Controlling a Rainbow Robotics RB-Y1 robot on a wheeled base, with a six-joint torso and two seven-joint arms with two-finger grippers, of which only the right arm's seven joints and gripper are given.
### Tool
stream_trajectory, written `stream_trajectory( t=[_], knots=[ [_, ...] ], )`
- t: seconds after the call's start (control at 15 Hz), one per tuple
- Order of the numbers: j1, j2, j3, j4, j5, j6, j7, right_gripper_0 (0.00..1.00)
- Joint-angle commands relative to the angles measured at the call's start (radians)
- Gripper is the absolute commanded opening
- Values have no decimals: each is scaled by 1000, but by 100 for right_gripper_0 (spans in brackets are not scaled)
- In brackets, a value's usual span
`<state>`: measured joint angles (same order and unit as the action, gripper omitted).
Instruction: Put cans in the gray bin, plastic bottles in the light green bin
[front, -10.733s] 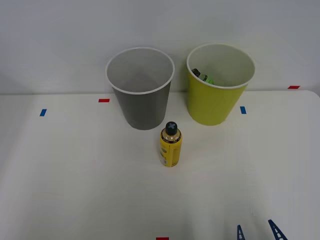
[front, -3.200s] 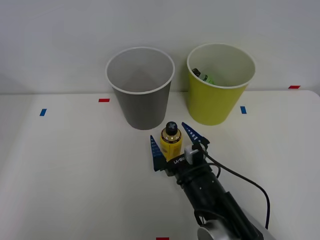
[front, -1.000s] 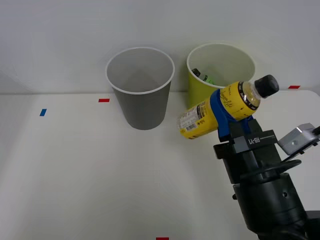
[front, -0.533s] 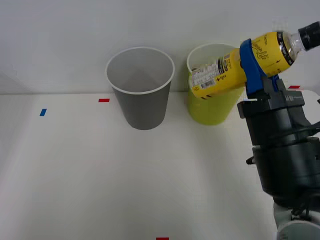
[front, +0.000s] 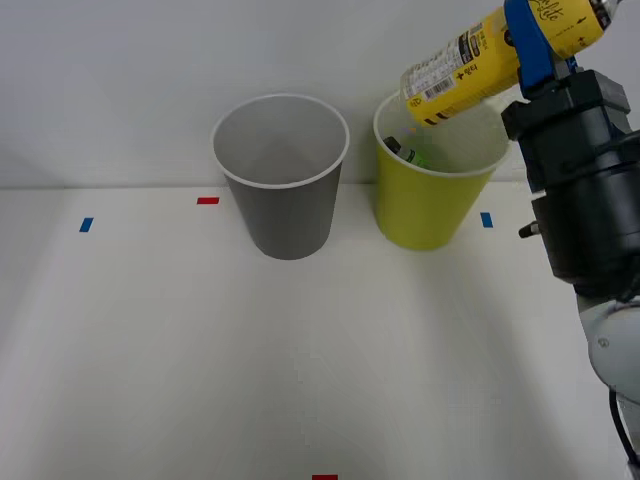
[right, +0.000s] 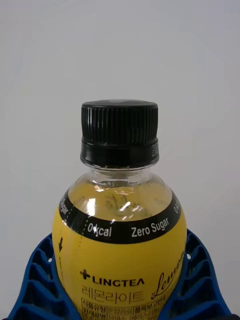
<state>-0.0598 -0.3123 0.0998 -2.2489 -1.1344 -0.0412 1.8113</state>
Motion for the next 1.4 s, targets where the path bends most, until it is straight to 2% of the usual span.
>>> stream_trajectory(
  t=[0.07, 0.13, 0.33, 1.0, 1.27, 1.4],
  knots=[
    [-110, 62, -121, 109, 21, 158, 14, 0],
    [-155, 76, -152, 164, 32, 181, 25, 0],
    [-190, 79, -175, 255, 160, 181, 34, 0],
    [-308, 22, -155, 443, 180, 178, 56, 0],
    [-308, 7, -141, 489, 285, 179, 69, 0],
    [-311, 7, -127, 516, 294, 178, 71, 0]
  ],
)
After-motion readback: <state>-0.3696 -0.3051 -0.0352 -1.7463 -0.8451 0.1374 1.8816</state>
